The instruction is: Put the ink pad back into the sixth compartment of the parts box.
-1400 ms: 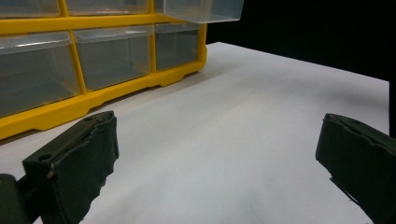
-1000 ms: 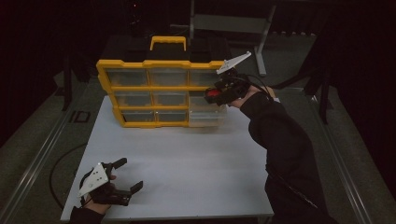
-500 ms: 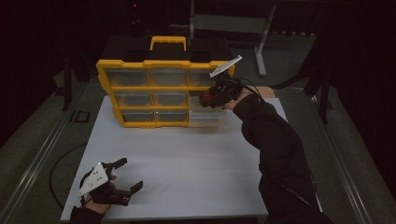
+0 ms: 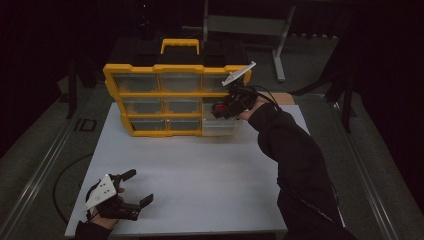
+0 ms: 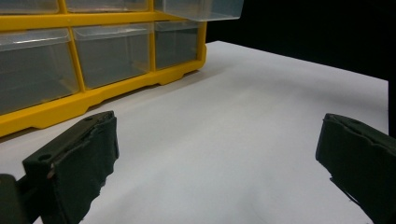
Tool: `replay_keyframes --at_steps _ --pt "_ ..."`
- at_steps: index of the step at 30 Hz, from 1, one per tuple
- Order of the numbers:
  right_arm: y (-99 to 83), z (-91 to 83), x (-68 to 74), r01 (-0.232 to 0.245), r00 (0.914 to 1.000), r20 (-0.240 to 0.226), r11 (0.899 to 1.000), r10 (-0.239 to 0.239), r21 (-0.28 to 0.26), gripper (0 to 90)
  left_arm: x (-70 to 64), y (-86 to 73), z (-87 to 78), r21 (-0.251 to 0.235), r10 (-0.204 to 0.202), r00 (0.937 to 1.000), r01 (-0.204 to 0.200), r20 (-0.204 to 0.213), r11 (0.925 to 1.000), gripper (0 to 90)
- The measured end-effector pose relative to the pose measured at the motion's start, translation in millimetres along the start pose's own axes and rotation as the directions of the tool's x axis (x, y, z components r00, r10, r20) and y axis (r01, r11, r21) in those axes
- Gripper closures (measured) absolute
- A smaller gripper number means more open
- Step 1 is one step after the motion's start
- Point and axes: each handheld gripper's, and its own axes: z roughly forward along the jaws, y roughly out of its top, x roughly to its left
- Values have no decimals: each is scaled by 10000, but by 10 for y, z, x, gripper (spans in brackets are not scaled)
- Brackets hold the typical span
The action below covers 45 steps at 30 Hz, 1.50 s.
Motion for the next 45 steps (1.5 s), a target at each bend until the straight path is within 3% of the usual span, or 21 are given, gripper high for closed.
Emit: replay_keyframes --at_steps 3,7,11,20,29,45 --pt "-2 -4 -5 -65 10000 15 9999 65 -97 294 -3 0 2 13 1 10000 -1 21 10000 0" --pt "19 -72 -23 -469 9989 -53 9982 468 -371 139 3 -3 5 43 -29 10000 29 27 10000 0" --pt "20 -94 -13 -417 9988 -278 9987 409 -291 98 -1 -2 7 36 -14 10000 13 36 10000 0" --pt "-14 -110 31 -446 9987 -252 9976 433 -533 98 -2 -1 12 45 -15 10000 15 36 10000 0" --pt "-135 -178 51 -49 10000 32 9939 52 -1099 128 0 -1 12 58 -6 10000 6 34 10000 0" --pt "-421 -450 8 -575 9976 308 9879 626 -1439 107 -2 1 9 35 16 10000 -16 -5 10000 0"
